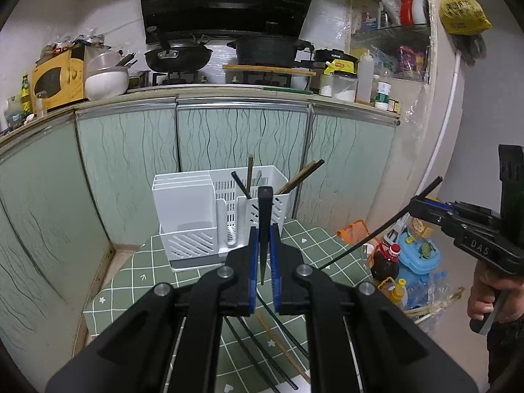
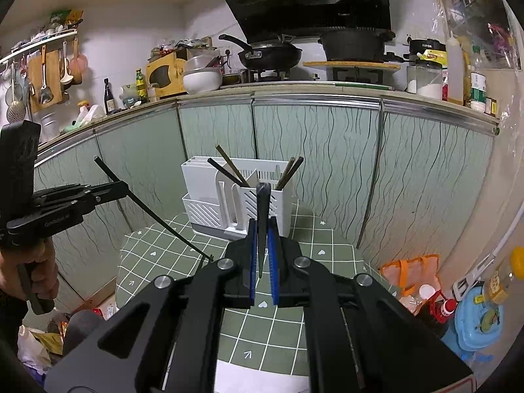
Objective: Organize utensils
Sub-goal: 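Lift both held black chopsticks and carry them toward the white holder, then lower the black chopsticks into the holder slots and open both grippers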
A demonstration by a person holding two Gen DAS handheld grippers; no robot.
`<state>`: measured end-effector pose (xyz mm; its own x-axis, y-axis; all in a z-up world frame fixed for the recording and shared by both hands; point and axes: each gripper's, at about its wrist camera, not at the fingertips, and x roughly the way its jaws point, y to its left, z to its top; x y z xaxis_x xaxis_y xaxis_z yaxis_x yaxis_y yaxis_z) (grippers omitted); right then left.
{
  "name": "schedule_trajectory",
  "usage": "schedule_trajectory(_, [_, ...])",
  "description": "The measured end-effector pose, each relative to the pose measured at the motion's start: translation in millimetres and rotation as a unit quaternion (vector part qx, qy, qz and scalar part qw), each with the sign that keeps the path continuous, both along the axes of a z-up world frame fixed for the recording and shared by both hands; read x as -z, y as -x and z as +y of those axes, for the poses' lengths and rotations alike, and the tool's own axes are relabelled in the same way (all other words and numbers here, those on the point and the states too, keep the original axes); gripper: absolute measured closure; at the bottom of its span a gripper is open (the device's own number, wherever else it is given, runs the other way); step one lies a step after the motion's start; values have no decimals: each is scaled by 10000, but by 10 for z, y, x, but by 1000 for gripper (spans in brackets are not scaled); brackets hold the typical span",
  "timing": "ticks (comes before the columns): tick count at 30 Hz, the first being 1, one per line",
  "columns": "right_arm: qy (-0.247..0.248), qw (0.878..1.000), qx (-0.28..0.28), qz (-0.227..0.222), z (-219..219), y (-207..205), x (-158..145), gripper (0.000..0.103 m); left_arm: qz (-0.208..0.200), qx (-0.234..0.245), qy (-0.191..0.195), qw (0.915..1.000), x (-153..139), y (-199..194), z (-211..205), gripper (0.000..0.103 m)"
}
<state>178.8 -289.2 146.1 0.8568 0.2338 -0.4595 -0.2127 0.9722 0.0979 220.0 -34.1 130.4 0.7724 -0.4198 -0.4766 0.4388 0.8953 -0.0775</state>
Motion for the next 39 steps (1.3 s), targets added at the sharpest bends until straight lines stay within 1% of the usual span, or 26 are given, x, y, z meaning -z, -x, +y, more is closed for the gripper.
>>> schedule_trajectory(8, [-20,10000,-25,-28,-31,-125,-122,97,-136,72,-7,9999,-161,-97,-131,95])
schedule_trajectory(11, [-77,10000,-29,-38,-53,-214,-205,97,-157,129,77,9998,-254,-163,-180,95])
schedule_trajectory(16, [-77,9999,-64,-117,-46,-349,-386,97,-252,172,65,9995,-408,-288,-284,95])
schedule_trajectory(22, [-81,9996,-97,-244,-58,-634,-685,97,-316,174,115,9993,-607,-504,-342,95])
schedule_trajectory(29, [-5,9994,-141,-307,-46,-1057,-883,97,-457,112,112,9988,-799,-776,-380,95])
schedule_trajectory(34, [-34,9995,-96,-302,-56,-1328,-915,97,-423,85,100,9990,-793,-1036,-407,95])
schedule_trajectory(39, [94,9996,-137,-221,13,-1590,-807,97,-333,-12,87,9994,-669,-1273,-424,95])
